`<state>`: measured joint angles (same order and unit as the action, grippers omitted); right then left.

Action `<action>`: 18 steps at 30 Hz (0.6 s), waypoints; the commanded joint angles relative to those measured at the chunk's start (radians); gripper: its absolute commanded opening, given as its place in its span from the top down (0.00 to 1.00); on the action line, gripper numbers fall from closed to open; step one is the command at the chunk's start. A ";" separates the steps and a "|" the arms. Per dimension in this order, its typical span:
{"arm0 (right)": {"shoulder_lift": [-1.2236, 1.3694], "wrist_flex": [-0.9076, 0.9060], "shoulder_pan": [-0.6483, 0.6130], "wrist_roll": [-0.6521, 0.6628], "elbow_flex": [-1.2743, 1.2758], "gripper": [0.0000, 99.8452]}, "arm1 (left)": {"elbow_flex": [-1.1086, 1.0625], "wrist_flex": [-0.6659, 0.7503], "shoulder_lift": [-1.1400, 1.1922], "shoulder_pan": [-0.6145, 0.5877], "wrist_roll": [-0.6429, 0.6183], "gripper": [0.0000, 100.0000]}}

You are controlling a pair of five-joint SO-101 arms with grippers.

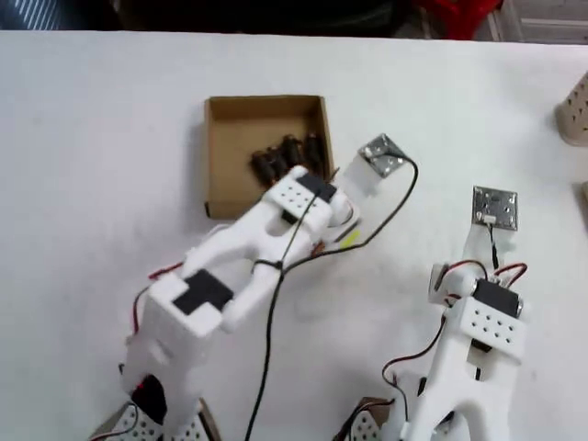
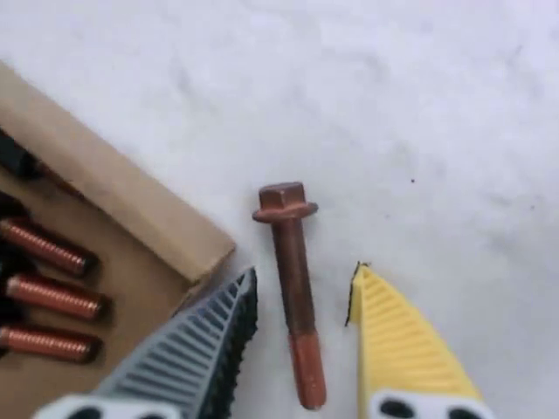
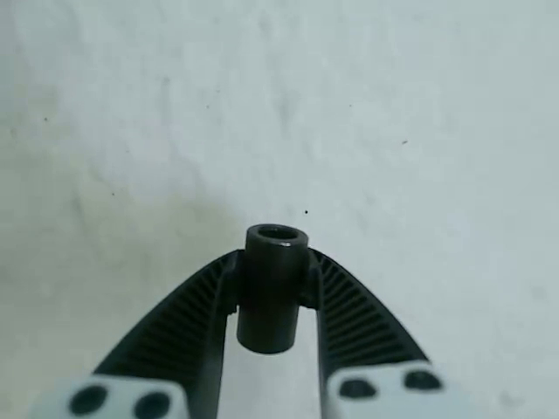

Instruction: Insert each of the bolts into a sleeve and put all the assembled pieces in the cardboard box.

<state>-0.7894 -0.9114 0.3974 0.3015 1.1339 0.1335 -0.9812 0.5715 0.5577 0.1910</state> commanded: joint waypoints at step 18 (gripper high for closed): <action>-0.028 0.022 -0.013 0.009 -0.003 0.98 | 0.351 -0.413 0.134 0.005 0.003 0.98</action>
<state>-0.7894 -0.9114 0.3943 0.3015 1.1339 0.4772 -1.3387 0.7879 0.5608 0.1926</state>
